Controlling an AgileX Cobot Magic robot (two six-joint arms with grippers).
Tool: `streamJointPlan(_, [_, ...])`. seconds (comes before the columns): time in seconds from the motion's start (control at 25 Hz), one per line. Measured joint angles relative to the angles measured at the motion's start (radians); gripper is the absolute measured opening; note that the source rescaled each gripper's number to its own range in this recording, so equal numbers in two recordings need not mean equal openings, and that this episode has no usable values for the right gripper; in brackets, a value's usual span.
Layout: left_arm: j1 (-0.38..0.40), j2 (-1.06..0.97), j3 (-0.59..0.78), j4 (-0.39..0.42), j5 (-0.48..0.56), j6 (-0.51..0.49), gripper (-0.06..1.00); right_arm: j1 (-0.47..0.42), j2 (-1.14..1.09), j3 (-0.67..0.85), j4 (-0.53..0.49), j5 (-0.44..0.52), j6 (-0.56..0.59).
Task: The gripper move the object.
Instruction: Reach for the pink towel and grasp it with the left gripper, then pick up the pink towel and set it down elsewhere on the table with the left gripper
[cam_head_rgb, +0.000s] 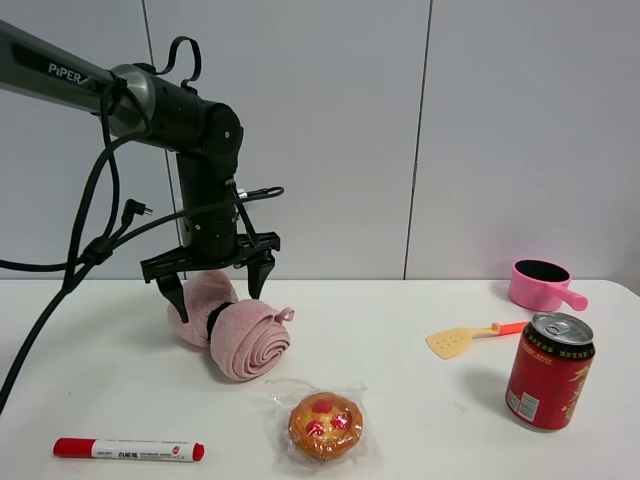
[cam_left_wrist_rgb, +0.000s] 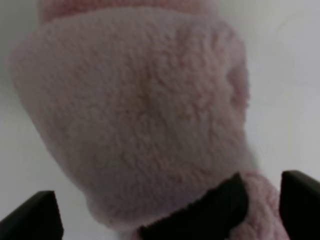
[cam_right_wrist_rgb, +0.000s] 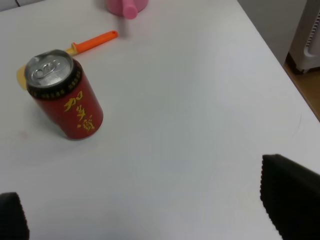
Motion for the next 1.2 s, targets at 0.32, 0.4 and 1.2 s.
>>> streamJointPlan(0.32, [0.008,0.045,0.000,0.004,-0.040,0.057,0.98,0.000,0.000,0.000,0.000,0.000,0.000])
streamJointPlan(0.4, [0.008,0.058,0.000,0.001,-0.063,0.059,0.98,0.000,0.000,0.000,0.000,0.000,0.000])
streamJointPlan(1.2, [-0.054,-0.001,-0.013,0.005,-0.039,0.600,0.00,0.000,0.000,0.000,0.000,0.000,0.000])
